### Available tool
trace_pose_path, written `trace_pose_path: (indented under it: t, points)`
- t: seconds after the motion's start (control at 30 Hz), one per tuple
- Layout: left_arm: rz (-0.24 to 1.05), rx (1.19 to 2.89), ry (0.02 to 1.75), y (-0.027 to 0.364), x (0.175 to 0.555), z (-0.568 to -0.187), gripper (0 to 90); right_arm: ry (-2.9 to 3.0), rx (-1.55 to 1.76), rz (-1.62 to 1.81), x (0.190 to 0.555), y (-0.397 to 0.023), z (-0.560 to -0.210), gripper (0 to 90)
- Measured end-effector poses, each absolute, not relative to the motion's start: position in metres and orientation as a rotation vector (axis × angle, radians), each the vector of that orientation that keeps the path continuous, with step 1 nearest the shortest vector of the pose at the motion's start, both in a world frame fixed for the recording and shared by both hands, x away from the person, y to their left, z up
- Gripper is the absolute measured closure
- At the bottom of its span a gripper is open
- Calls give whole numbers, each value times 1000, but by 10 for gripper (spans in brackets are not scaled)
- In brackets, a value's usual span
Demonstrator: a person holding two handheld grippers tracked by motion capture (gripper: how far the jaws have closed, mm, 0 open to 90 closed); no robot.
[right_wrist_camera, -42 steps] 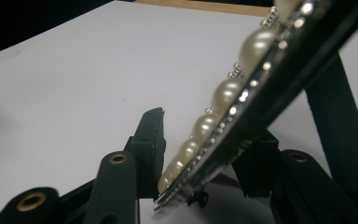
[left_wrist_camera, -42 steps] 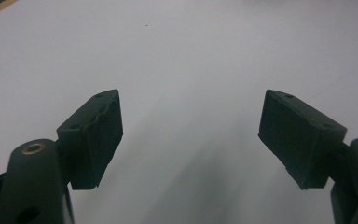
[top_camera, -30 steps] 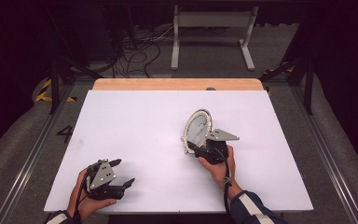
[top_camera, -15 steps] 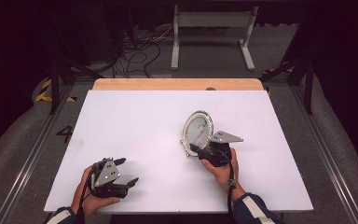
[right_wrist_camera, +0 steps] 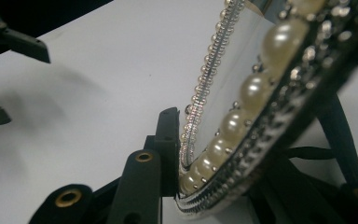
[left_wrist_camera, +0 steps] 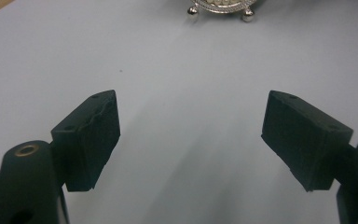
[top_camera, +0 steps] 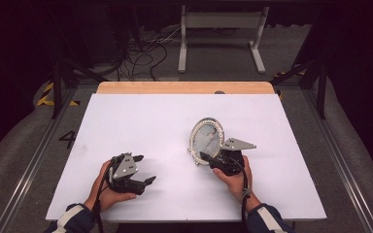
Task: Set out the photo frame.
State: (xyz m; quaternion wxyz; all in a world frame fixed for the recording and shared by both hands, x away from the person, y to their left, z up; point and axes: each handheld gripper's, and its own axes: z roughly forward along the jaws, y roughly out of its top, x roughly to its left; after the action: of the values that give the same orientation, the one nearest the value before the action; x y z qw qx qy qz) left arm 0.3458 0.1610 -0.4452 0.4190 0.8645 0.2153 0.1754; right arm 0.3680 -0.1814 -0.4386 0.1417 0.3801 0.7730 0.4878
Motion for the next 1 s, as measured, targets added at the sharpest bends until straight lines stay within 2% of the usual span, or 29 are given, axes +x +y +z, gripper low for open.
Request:
trace_pose_path:
  t: [0.13,0.3,0.37,0.43,0.5,0.6,0.83,0.97,1.0]
  points:
    - [399,2166,503,138,367,-444,194,2264,1088,1409,368,-184,-437,736]
    - [434,2156,496,114,381,-440,209,2285,1079,1408,369,-187,-437,734]
    - [407,2130,481,101,391,-435,210,2280,1083,1411,368,-186,-437,704]
    - [379,2097,484,90,404,-433,210,2252,1100,1388,367,-186,-437,592]
    - [349,2074,506,84,414,-434,209,2242,1101,1390,364,-188,-437,596]
    - [310,2075,520,77,427,-440,204,2213,1096,1379,358,-191,-435,551]
    - [261,2077,504,67,445,-444,202,2148,1080,1370,340,-198,-432,602]
    - [265,2038,483,61,455,-442,224,2115,1067,1375,331,-204,-430,687]
    - [230,2056,458,58,458,-443,227,2109,1067,1375,329,-205,-430,704]
